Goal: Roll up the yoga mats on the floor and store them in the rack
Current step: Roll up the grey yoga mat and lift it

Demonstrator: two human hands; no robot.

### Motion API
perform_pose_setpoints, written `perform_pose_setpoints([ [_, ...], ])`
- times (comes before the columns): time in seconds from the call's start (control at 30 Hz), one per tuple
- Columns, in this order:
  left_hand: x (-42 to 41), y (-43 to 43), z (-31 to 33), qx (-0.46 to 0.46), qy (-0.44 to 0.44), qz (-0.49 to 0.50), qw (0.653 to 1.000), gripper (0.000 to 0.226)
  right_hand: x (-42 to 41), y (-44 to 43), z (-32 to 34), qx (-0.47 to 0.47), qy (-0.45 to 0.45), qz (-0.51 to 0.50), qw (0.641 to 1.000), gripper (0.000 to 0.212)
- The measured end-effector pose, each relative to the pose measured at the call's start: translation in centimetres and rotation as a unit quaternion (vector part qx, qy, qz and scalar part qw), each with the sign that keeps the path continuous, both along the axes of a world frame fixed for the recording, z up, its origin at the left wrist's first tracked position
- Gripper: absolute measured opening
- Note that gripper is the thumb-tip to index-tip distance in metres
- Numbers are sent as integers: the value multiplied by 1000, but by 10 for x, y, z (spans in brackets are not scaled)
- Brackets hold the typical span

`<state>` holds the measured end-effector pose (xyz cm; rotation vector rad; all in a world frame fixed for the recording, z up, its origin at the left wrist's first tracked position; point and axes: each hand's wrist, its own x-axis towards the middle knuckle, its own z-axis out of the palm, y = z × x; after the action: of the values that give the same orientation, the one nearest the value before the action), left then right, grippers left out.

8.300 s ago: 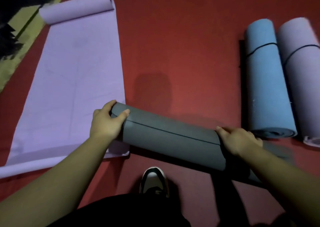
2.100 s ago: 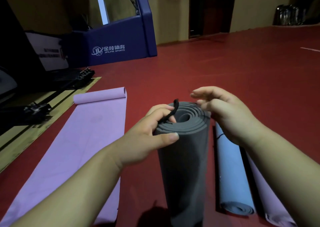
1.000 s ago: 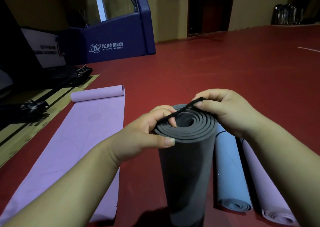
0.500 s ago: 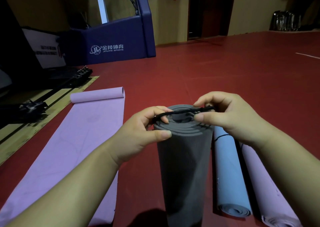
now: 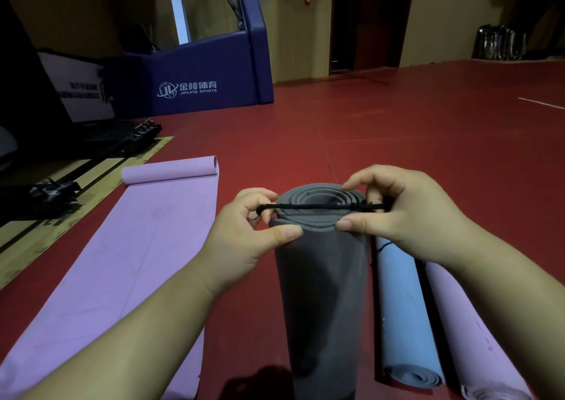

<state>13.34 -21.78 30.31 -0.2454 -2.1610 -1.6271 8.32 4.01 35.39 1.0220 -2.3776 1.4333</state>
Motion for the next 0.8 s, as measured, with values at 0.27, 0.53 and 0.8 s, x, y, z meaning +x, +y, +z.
perform_pose_setpoints([
  [0.27,-7,-3,-5,-11,-14,23,1000,51,1,-6,-10,-3,41,-24,999,52],
  [0.53,-9,-2,-8,-69,29,54,996,44,2,-4,-7,47,-6,34,998,64],
  [0.8,-10,-5,-11,-60,19,42,997,48,5,-5,-5,98,85,-19,991,73],
])
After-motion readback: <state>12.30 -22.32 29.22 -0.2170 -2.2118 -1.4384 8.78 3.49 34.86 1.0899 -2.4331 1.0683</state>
